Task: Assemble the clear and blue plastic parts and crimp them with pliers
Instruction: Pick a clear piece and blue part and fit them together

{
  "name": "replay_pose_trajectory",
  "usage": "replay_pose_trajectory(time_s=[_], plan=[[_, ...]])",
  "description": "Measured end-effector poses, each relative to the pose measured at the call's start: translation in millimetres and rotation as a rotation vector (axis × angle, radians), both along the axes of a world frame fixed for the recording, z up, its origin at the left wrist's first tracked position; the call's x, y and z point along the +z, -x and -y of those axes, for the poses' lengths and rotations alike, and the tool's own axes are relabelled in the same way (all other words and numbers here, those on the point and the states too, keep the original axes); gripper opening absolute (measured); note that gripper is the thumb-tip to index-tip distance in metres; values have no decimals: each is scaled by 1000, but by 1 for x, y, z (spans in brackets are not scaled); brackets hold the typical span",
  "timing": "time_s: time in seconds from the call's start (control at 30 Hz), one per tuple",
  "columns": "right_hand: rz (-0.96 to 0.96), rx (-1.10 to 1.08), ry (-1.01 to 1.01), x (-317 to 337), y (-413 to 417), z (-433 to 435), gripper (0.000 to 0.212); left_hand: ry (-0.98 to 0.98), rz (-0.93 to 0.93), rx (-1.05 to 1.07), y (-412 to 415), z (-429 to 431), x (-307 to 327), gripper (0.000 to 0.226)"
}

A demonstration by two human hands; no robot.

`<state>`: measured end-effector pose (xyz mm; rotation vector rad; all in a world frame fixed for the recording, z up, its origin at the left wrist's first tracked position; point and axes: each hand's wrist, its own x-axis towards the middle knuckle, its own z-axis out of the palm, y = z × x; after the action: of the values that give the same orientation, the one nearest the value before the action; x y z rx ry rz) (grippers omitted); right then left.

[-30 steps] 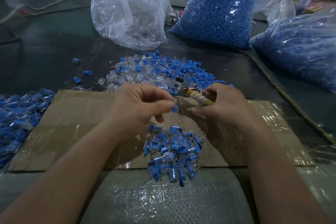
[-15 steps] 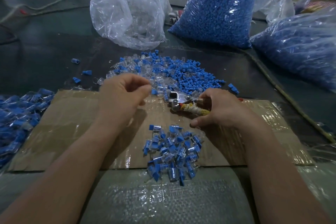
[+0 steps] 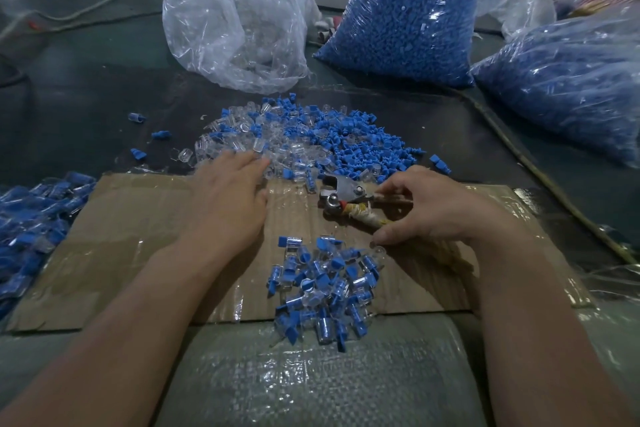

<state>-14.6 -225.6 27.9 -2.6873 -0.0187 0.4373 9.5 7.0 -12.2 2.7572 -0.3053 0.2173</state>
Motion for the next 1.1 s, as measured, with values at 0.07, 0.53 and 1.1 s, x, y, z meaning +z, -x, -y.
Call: replay_pose_trajectory(time_s=[0.07,0.53,1.1], plan=[[-24,-35,-91,3,3,0,50,-12,17,-13,-2,-1,-2,47],[544,-535,-168,-18,-20,21,8,175,111,0,1,0,0,19],[471,-427,-10,-30,-31,17,5,779,-18,70,15,4,19,20]])
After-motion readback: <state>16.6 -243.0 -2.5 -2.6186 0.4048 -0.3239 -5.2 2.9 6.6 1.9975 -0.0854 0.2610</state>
